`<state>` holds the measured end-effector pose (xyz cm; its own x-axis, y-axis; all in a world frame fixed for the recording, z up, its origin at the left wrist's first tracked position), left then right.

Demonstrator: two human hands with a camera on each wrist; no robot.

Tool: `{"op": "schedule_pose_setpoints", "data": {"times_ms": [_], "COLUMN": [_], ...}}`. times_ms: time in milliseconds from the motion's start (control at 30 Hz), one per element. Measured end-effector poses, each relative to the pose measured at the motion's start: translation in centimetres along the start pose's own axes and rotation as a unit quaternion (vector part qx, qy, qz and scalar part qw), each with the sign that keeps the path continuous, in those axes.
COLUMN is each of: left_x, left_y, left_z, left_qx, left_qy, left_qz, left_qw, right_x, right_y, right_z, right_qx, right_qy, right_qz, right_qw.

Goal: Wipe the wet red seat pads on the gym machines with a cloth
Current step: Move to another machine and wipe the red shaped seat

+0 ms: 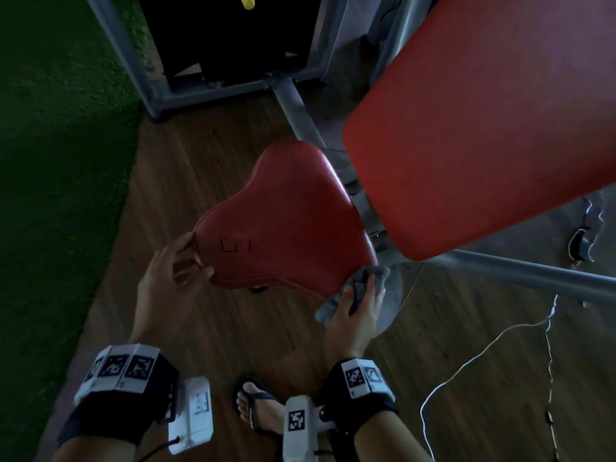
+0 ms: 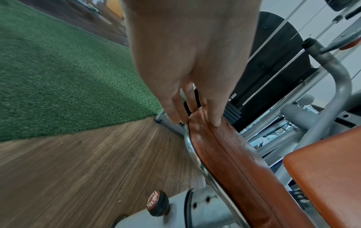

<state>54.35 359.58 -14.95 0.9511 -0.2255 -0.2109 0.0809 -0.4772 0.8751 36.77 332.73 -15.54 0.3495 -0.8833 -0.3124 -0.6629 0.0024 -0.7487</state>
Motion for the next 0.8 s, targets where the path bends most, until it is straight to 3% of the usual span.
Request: {"op": "schedule_pose_setpoints", "data": {"times_ms": [100, 300, 567, 800], "left_x": [-0.2, -0.3, -0.5, -1.0], "left_y": [0.3, 0.7, 0.5, 1.4], "left_z": [0.1, 0.1, 0.4, 0.6], "left_qx": [-0.007, -0.014, -0.041, -0.063], "left_qy": [0.007, 0.012, 0.026, 0.038], "left_qz": [-0.014, -0.017, -0.020, -0.037], "left_qw": [1.000, 1.000, 0.999, 0.997], "right_x": [-0.9, 2.3, -2.3, 1.6], "right_y": [-0.1, -0.4, -0.3, -1.6], "right_z": [0.6, -1.4, 1.3, -0.4], "right_qx": [0.002, -0.037, -0.080, -0.143], "right_qy": [-0.031, -0.011, -0.042, -0.059], "right_qz": [0.008, -0.005, -0.028, -0.070], "right_qw": [0.999, 0.999, 0.995, 0.986]}}
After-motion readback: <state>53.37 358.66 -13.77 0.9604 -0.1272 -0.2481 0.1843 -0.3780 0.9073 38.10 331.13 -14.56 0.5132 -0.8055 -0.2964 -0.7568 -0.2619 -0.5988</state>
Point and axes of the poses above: each hand's wrist, its own x-axis towards the middle knuckle, its own z-axis out of the palm, y = z × x, the point moved 6 cm from there along x, towards the middle knuckle, and after that the axes turned 3 degrees about z, right-handed, at the moved point
